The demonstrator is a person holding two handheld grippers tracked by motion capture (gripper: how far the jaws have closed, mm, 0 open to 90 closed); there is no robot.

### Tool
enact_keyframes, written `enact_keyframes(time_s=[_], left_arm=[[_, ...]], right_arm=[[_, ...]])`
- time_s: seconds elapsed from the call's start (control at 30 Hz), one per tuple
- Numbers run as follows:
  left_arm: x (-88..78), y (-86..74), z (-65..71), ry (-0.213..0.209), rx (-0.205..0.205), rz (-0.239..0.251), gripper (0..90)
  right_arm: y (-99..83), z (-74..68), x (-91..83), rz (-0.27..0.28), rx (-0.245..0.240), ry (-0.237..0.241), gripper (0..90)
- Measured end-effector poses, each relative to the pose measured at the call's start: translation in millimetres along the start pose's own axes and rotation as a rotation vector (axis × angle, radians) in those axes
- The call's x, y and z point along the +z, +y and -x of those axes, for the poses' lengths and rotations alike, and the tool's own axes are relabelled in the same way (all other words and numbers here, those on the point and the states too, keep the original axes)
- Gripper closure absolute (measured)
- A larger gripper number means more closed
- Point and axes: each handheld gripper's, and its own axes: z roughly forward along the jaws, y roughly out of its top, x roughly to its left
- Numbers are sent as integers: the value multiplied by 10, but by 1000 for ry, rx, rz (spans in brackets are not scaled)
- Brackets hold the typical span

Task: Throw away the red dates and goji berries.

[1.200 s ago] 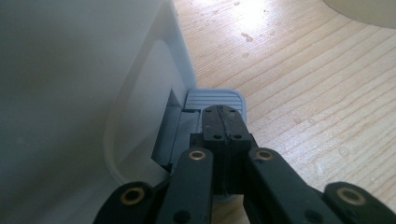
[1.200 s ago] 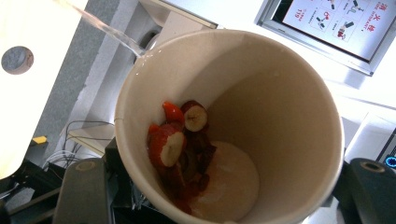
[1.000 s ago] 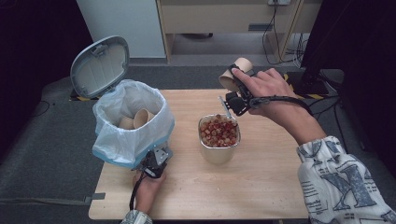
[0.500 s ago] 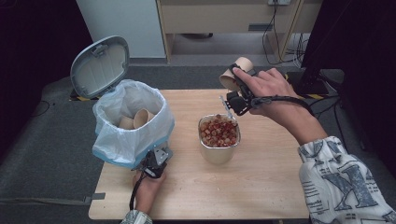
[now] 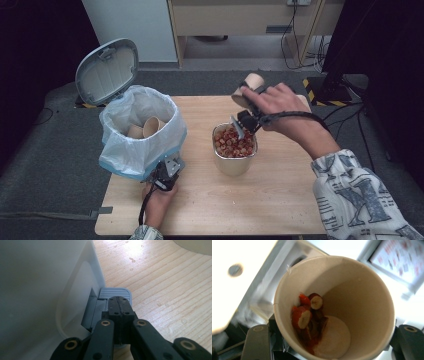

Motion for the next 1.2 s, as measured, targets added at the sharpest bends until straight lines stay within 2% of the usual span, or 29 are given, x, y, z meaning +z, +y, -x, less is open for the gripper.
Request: enact_keyframes(time_s=[0.1, 0.13, 0.17, 0.2, 0.43, 0.47, 0.63, 0.67, 0.77, 0.8, 0.83, 0.87, 0.9, 0.93, 1.0, 1.03, 1.07, 1.1, 1.13, 1.2], left_arm=[[0, -1, 0, 0, 1, 0, 893], [1, -1, 0, -1, 0, 1, 893], [1, -1, 0, -1, 0, 1, 892], [0, 0, 2, 1, 2, 0, 893], [0, 1, 3, 2, 1, -1, 892], [0, 1, 2, 2, 1, -1, 893], [1, 0, 1, 0, 0, 0, 893], [0, 0, 1, 1, 0, 0, 892], [0, 2, 2, 1, 2, -2, 893], [0, 1, 1, 1, 3, -1, 893], [0, 1, 1, 1, 3, -1, 893], [0, 1, 1, 0, 1, -1, 893], [0, 0, 0, 0, -1, 0, 893], [0, 0, -1, -1, -1, 0, 893], [0, 0, 0, 0, 1, 0, 892], [0, 0, 0, 0, 0, 0, 892], [0, 0, -1, -1, 0, 0, 893], [0, 1, -1, -1, -1, -1, 893], [0, 1, -1, -1, -1, 0, 893], [-1, 2, 2, 2, 1, -2, 893]], right_arm=[[14, -46, 17, -8, -19, 2, 324], [-90, 21, 4, -26, 64, -21, 323], [-90, 21, 4, -26, 64, -21, 323], [-155, 41, -18, -33, 84, -23, 323], [-132, 35, -58, -19, 61, -29, 322], [-139, 63, -68, -16, 82, -36, 322], [-160, 99, -78, -17, 77, -39, 322], [-183, 113, -87, -25, 102, -43, 322], [-170, 106, -67, -47, 122, -64, 322], [22, -43, 3, -1, 35, 3, 323], [22, -43, 3, -1, 35, 3, 323], [133, -147, 32, 3, -64, 37, 323], [178, -204, 52, 2, -98, 43, 323], [63, -129, 71, -26, 42, -1, 323], [14, -90, 67, -36, 48, -6, 323], [27, -139, 50, -27, 8, 17, 323], [41, -139, 39, -23, -62, 23, 323], [24, -131, 38, -36, -56, 12, 323], [-45, -95, 38, -57, 29, -16, 323], [-42, -107, 32, -50, 20, -4, 322]])
